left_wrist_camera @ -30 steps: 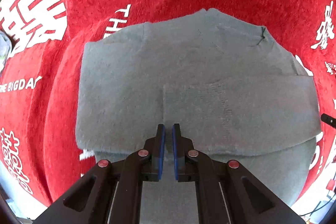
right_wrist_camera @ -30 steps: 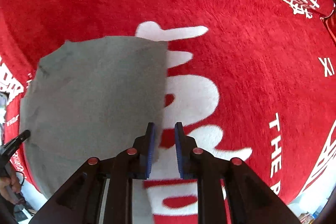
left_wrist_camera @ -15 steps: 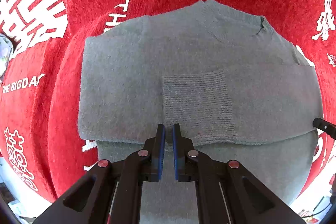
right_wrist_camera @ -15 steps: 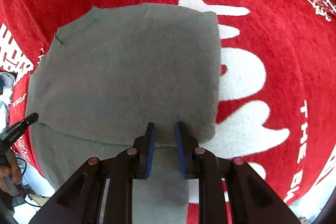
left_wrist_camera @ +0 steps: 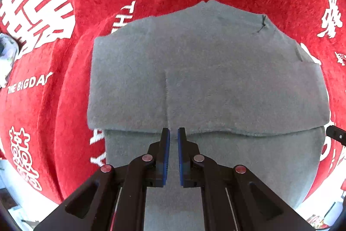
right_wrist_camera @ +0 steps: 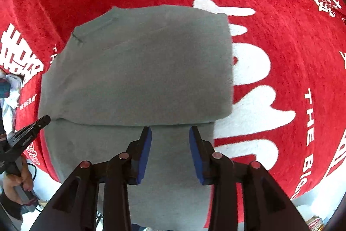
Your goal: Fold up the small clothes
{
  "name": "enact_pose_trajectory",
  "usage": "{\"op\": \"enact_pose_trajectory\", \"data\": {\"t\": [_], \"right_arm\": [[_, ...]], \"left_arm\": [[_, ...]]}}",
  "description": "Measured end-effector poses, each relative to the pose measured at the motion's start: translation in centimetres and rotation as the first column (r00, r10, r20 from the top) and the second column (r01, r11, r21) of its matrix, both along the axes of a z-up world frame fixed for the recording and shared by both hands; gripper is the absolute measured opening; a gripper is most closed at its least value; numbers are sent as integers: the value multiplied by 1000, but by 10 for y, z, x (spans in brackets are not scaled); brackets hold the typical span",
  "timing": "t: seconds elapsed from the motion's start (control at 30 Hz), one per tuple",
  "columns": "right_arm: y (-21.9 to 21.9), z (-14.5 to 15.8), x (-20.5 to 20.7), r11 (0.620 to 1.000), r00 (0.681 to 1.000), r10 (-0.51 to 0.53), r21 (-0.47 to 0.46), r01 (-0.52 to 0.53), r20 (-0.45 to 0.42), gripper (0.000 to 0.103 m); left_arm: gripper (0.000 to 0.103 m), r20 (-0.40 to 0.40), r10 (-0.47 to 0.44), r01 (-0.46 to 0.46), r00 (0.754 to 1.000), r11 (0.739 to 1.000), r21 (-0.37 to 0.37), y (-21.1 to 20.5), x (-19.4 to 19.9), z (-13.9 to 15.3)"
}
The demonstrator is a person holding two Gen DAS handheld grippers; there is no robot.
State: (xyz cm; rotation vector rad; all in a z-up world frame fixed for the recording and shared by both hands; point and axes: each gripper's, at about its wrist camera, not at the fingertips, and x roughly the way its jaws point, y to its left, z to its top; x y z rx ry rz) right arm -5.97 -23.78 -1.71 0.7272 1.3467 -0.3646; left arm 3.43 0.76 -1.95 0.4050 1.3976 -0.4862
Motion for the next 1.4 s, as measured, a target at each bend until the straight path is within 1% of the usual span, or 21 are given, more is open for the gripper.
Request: {"op": "enact_pose_trajectory", "data": {"t": [0.07, 0.1, 0.13, 0.17, 0.2, 0.23, 0.27, 0.37, 0.4, 0.5, 0.57, 0.67, 0.73, 0.77, 0.87, 1.03, 1.1, 1.17, 1.23, 1.3, 1.4], "right_arm": [[5, 2, 0, 1000, 1000, 0, 2, 0, 7, 43], [8, 2, 1, 1000, 1000, -1, 6, 0, 11, 46], [12, 2, 4, 1000, 1000, -1, 10, 1, 14, 49], [15, 3, 4, 1000, 1000, -2, 12, 2, 19, 51], [20, 0, 9, 1000, 1000, -2, 13, 2, 23, 54], [23, 1, 10, 1000, 1000, -1, 13, 1, 26, 56], [26, 2, 10, 1000, 1000, 0, 12, -1, 26, 57], [35, 1, 13, 1000, 1000, 8, 11, -9, 29, 62], [37, 1, 13, 1000, 1000, 10, 11, -11, 28, 66], [45, 2, 13, 1000, 1000, 11, 6, -11, 30, 72], [50, 5, 14, 1000, 999, 10, -9, -10, 36, 82], [57, 11, 15, 999, 998, 15, -44, -12, 61, 84], [60, 12, 16, 999, 997, 20, -41, -17, 69, 95], [61, 12, 16, 999, 997, 22, -37, -19, 72, 102], [65, 11, 18, 999, 997, 30, -24, -28, 72, 103], [74, 8, 24, 999, 997, 40, 27, -42, 61, 103], [78, 5, 31, 997, 997, 31, 69, -36, 74, 103], [82, 1, 39, 991, 995, 8, 132, -21, 96, 103], [88, -6, 53, 972, 991, -36, 234, 5, 129, 103], [97, -18, 72, 933, 981, -98, 359, 32, 166, 103], [113, -39, 102, 851, 960, -196, 521, 65, 202, 103]], "left_arm": [[8, -20, 16, -16, 1000, 1000, -8, 3, 0, -1], [9, -18, 21, -21, 1000, 1000, -10, 4, 0, -1], [13, -12, 24, -24, 1000, 1000, -5, 6, -1, 0], [52, -4, 28, -28, 1000, 1000, 5, 8, -2, 0], [103, 10, 41, -42, 999, 999, 29, 9, -2, 0], [101, 44, 55, -57, 998, 997, 50, 11, -3, 3], [102, 56, 51, -54, 997, 997, 54, 12, -5, 6], [102, 67, 43, -46, 997, 998, 51, 14, -8, 11], [102, 69, 39, -43, 997, 998, 55, 14, -9, 13], [102, 77, 44, -50, 996, 995, 85, 16, -10, 14], [102, 78, 54, -61, 996, 994, 93, 17, -11, 13], [102, 72, 65, -71, 995, 993, 90, 20, -9, 9], [102, 71, 53, -60, 996, 993, 98, 21, -10, 8], [102, 66, 50, -56, 997, 994, 97, 22, -10, 7], [102, 47, 44, -49, 998, 995, 90, 25, -9, 5], [102, 28, 34, -36, 999, 997, 70, 31, -8, 4], [102, 29, 31, -33, 999, 997, 65, 33, -8, 5], [102, 35, 37, -39, 999, 998, 58, 38, -7, 5], [102, 32, 48, -50, 998, 998, 45, 44, -5, 5], [102, 32, 65, -66, 997, 997, 35, 52, -1, 5], [102, 29, 98, -99, 995, 995, 34, 66, 4, 5]]}}
